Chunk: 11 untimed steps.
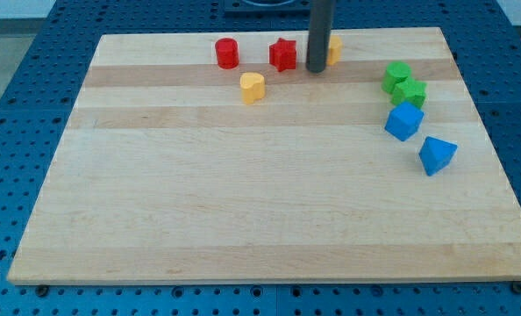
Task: Push the red blocks towards the bottom of the yellow hexagon
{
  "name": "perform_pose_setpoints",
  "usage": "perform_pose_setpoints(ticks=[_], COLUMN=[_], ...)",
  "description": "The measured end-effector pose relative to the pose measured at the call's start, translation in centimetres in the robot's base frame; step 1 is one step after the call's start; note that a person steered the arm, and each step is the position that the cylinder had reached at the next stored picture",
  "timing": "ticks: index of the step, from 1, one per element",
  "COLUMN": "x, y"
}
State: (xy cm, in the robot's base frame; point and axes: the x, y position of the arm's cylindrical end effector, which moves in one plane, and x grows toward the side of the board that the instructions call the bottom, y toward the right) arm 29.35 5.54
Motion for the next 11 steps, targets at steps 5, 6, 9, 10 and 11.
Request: perform_pose_setpoints(ticks=[5,6,9,10,11], x=[-4.6,-4.6,-4.6,-4.6,-4.6], y=[-20.1,-14.8,-2.8,0.9,4.9])
